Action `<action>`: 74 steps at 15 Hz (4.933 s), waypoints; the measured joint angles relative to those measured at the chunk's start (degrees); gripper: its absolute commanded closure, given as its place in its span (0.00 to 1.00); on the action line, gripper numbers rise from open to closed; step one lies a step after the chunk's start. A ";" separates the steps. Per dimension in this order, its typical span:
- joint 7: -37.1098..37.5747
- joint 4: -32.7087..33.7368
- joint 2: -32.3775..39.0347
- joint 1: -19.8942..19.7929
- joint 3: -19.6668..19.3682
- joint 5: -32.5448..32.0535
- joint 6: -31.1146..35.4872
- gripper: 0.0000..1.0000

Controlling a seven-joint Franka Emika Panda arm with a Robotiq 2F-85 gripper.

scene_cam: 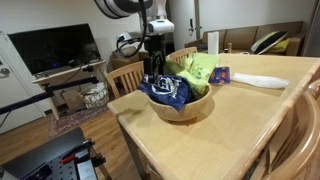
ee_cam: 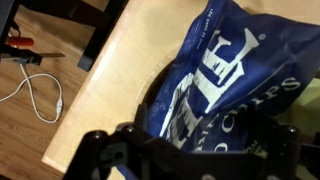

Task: Take the blue packet of potato chips out of the bowl and put it on the table

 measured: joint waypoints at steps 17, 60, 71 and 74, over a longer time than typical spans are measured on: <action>-7.66 2.38 -5.25 3.78 0.07 -1.32 -0.45 1.00; -20.74 -1.28 -14.22 15.52 17.06 -20.33 -0.54 1.00; -29.86 -1.29 -10.56 13.88 12.61 -20.00 -0.55 1.00; -32.26 -1.35 -9.76 13.10 11.03 -19.94 -0.68 1.00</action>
